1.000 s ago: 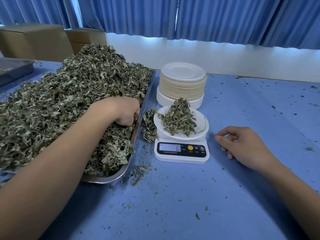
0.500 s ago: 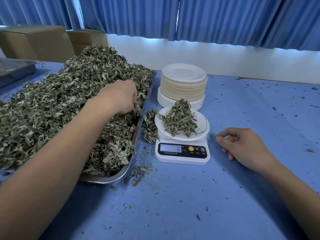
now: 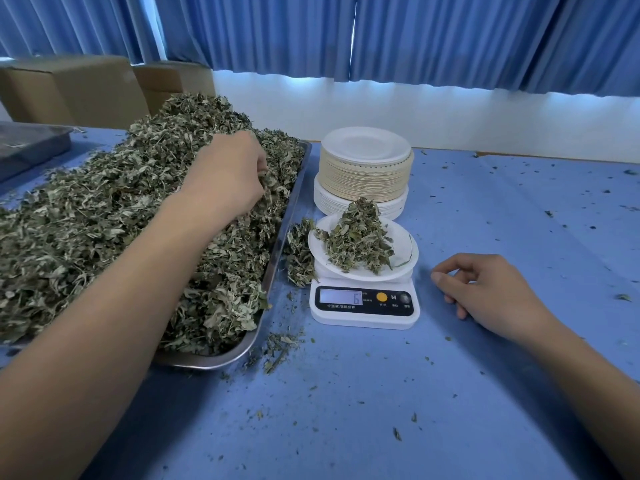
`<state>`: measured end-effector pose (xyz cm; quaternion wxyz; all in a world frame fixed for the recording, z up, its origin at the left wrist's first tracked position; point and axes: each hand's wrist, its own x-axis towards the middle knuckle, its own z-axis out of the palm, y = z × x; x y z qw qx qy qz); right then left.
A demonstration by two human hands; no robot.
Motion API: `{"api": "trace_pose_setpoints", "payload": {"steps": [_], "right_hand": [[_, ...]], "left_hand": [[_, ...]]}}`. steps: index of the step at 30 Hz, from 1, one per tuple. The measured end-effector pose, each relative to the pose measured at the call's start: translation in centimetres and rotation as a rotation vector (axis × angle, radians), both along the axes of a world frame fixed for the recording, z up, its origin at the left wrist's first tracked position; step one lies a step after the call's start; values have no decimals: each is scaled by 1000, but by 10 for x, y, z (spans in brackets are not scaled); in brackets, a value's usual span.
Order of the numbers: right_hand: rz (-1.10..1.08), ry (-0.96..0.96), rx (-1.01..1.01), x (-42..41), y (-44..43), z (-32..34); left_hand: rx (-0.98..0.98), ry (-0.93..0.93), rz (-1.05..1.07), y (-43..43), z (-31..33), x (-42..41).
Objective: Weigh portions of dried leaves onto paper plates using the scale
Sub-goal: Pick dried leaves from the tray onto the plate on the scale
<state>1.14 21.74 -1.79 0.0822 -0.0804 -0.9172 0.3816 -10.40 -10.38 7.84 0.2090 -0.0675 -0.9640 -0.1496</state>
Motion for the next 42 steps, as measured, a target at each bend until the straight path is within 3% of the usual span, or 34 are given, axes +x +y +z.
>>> {"api": "trace_pose_setpoints", "payload": {"steps": [7,19,28,31,37,42], "right_hand": [[4,-10,19,1,1,0],[8,-19,40,1,2,-2],[26,-9,41,3,2,-1],[23,-10,37,3,2,0],[18,-10,35,3,2,-1],[15,-3,46,1,2,-1]], "left_hand": [[286,20,-221,28,6,17],[73,36,-541,103,15,10],[-94,-270,-704,111,8,5],[-30,-376,-761,102,10,8],[127,-357,-697,65,15,11],[-120,-321,-387,28,10,10]]}}
